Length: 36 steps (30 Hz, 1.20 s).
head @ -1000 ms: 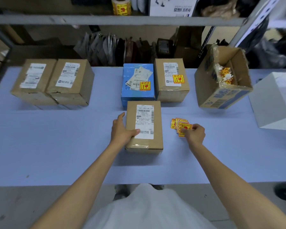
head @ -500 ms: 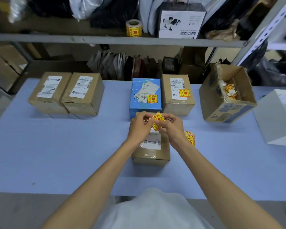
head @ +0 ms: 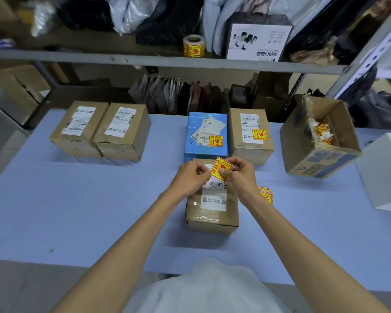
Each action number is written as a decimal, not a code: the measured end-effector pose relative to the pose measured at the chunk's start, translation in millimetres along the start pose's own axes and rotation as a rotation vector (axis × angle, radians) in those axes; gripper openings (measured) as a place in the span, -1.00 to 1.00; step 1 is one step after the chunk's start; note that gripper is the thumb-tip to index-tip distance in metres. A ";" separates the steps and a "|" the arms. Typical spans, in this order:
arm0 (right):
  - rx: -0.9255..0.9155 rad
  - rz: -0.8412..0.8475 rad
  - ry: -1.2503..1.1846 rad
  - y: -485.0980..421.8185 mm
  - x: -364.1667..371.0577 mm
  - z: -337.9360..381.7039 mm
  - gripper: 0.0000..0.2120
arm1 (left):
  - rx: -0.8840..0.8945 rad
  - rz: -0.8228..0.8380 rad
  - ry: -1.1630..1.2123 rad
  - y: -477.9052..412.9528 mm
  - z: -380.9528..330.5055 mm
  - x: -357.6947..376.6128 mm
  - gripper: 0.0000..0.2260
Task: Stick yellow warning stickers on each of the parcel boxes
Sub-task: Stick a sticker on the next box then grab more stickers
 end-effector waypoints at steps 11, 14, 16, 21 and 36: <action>0.017 -0.002 0.015 -10.5 -6.4 2.9 -0.76 | 0.016 0.061 0.136 -9.7 -0.2 0.4 -0.83; -0.079 -0.089 0.225 -8.9 -13.4 10.4 -0.62 | 0.018 0.057 0.146 -12.6 0.5 -0.3 -0.84; -0.242 -0.183 0.492 -1.2 -16.4 28.3 -0.57 | 0.015 0.050 0.144 -15.1 1.7 -0.6 -0.85; -0.399 0.006 0.687 1.0 9.1 42.7 -0.95 | 0.034 0.038 0.159 -16.9 -0.2 -1.3 -0.86; -0.351 0.057 0.676 -6.7 12.4 39.6 -0.87 | 0.070 0.063 0.118 -22.7 -10.9 0.6 -0.87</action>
Point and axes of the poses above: each hand's wrist, its own y-axis away from the middle knuckle, its own x-axis out of the palm, z = x × y, the point moved 10 cm from there along -y, towards the middle knuckle, and after that the axes turned 12 degrees about z, right-handed, at the moved point
